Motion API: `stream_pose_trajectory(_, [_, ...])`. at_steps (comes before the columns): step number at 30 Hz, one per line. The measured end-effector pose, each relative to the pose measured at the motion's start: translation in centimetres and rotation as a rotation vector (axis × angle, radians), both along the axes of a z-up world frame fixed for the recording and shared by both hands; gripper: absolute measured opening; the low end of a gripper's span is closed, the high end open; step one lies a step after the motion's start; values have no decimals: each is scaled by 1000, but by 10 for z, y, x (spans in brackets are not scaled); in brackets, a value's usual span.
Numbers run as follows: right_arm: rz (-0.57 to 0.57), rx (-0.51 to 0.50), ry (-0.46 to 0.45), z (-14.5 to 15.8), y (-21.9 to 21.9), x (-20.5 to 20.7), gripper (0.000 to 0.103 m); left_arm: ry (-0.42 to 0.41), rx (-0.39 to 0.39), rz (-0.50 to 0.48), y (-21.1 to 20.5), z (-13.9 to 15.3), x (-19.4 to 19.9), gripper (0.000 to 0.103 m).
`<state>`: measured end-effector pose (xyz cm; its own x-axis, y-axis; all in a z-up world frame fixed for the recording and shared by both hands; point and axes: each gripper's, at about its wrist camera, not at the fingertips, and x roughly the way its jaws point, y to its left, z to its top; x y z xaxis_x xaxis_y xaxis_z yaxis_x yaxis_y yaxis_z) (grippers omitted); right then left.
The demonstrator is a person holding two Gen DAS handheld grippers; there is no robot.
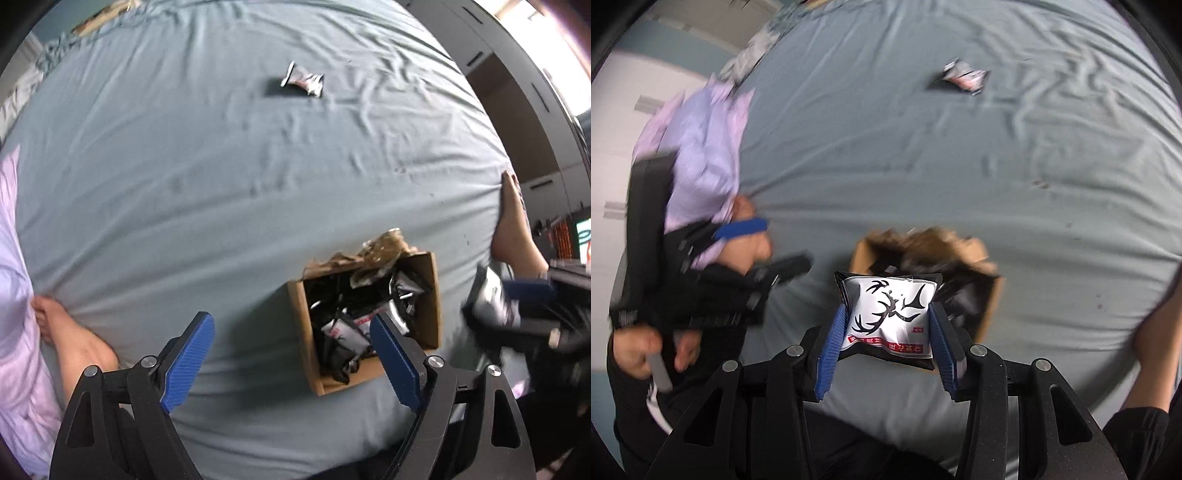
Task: Organize snacks
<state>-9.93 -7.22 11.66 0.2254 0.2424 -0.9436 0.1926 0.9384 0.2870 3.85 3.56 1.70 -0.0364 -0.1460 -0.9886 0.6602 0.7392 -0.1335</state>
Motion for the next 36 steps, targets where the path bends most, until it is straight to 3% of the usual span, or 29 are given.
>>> stream_pose_trajectory(4, [15, -17, 63, -17, 1, 9, 52, 6, 19, 16, 6, -6, 3, 87])
stream_pose_trajectory(6, [-8, 25, 101, -28, -6, 13, 64, -6, 33, 9, 7, -7, 4, 87])
stream_pose_trajectory(8, [-28, 58, 135, -37, -12, 13, 65, -9, 26, 14, 8, -5, 5, 87])
stream_pose_trajectory(11, [-74, 18, 145, -39, -23, 15, 71, 1, 9, 23, 9, -2, 7, 87])
stream_pose_trajectory(22, [-206, -73, 105, -38, -47, 9, 71, 11, -2, -8, 4, -2, 3, 87])
stream_pose_trajectory(36, [-358, -27, 88, -46, -78, 13, 71, 36, 28, -111, 2, -16, -15, 87])
